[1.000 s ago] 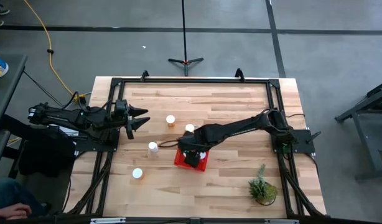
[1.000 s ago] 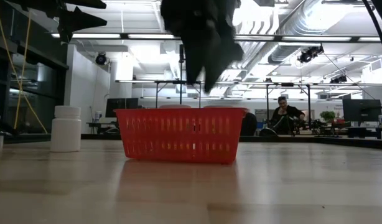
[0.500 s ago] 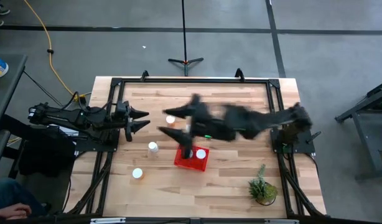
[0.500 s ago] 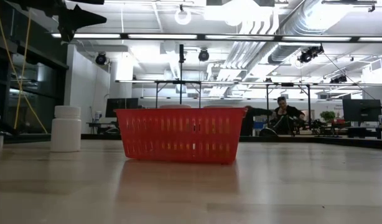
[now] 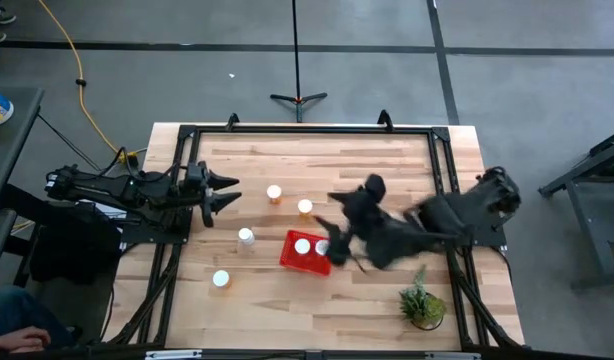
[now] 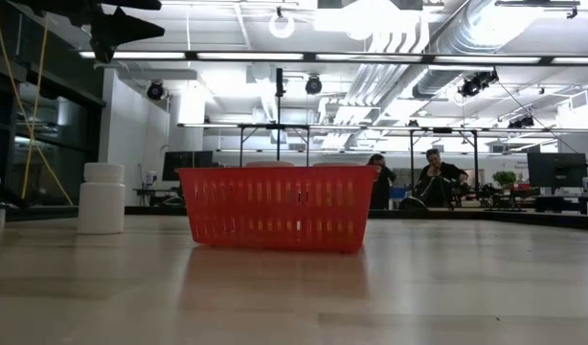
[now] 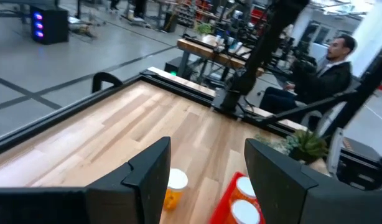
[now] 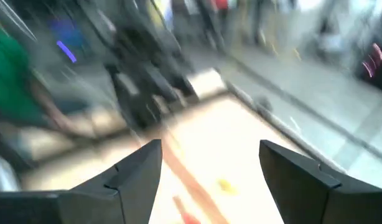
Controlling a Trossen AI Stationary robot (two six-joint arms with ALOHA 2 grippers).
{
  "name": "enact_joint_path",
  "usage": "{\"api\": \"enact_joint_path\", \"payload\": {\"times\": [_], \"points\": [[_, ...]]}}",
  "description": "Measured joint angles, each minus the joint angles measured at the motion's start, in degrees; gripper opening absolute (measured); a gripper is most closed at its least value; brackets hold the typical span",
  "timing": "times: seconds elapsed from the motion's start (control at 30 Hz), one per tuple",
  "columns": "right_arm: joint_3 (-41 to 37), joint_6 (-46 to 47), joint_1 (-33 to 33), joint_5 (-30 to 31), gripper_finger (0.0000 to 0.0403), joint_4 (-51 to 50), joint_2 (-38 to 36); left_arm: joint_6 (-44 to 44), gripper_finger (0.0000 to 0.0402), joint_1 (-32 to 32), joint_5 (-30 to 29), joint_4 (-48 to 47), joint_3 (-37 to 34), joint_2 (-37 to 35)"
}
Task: Pick and place pill bottles into a basket
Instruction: Put the top right orange pill bottle into the red bin
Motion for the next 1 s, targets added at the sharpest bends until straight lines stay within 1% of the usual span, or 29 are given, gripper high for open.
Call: {"api": "enact_joint_path", "payload": {"times": [0.03, 0.07, 0.1, 0.17, 0.2, 0.27, 0.33, 0.37, 0.43, 0.5, 0.53, 0.63, 0.7, 0.77, 0.83, 1.0], "points": [[-0.26, 2.00, -1.80, -2.18, 0.0259, -4.59, 0.23, -0.06, 0.0239, 0.00, -0.44, 0.00, 0.01, 0.00], [-1.35, 2.40, -3.73, -5.31, 0.0259, -6.90, 0.28, -0.33, 0.0239, 0.02, -0.96, 0.05, 0.00, 0.00], [-2.93, 1.18, -5.97, -9.34, 0.0259, -6.99, 0.11, -0.90, 0.0239, 0.02, -1.25, 0.07, 0.02, 0.00], [-7.13, -3.12, -9.15, -16.81, 0.0259, -3.77, -0.98, -1.72, 0.0239, 0.00, -2.49, 0.07, 0.01, 0.00], [-10.11, -5.89, -10.52, -20.65, 0.0259, 0.17, -1.68, -1.98, 0.0239, 0.00, -3.08, 0.08, 0.02, 0.00], [-17.70, -12.13, -12.87, -28.39, 0.0259, 13.23, -3.99, -2.79, 0.0239, 0.01, -4.23, 0.07, 0.00, 0.01], [-27.21, -16.20, -15.64, -37.19, 0.0259, 29.81, -7.23, -3.40, 0.0239, 0.01, -5.58, 0.11, 0.00, 0.00], [-32.20, -17.24, -17.30, -42.10, 0.0259, 39.06, -8.94, -3.67, 0.0239, 0.02, -6.08, 0.09, 0.02, 0.00], [-41.69, -17.07, -20.74, -47.66, 0.0259, 55.06, -12.14, -4.49, 0.0239, 0.00, -7.25, 0.11, 0.02, 0.00], [-50.46, -16.13, -23.85, -48.85, 0.0259, 65.72, -14.54, -4.53, 0.0239, 0.02, -7.99, 0.11, 0.02, 0.00], [-54.14, -16.07, -25.26, -48.22, 0.0259, 69.29, -15.39, -4.54, 0.0239, 0.01, -8.47, 0.11, 0.00, 0.00], [-62.15, -16.24, -28.89, -45.44, 0.0259, 76.04, -16.24, -4.54, 0.0239, 0.02, -8.97, 0.08, 0.01, 0.00], [-64.63, -14.62, -31.40, -46.93, 0.0259, 76.23, -16.25, -4.54, 0.0239, 0.02, -9.01, 0.07, 0.00, 0.02], [-65.38, -11.09, -33.76, -49.60, 0.0259, 72.81, -15.57, -4.54, 0.0239, 0.02, -9.03, 0.07, 0.02, 0.00], [-65.59, -9.89, -35.28, -51.38, 0.0260, 69.27, -14.67, -4.56, 0.0239, 0.02, -9.03, 0.07, 0.02, 0.00], [-65.27, -16.35, -35.23, -54.79, 0.0284, 69.34, -13.67, -4.59, 0.0239, 0.02, -9.41, 0.02, 0.02, 0.00]]}}
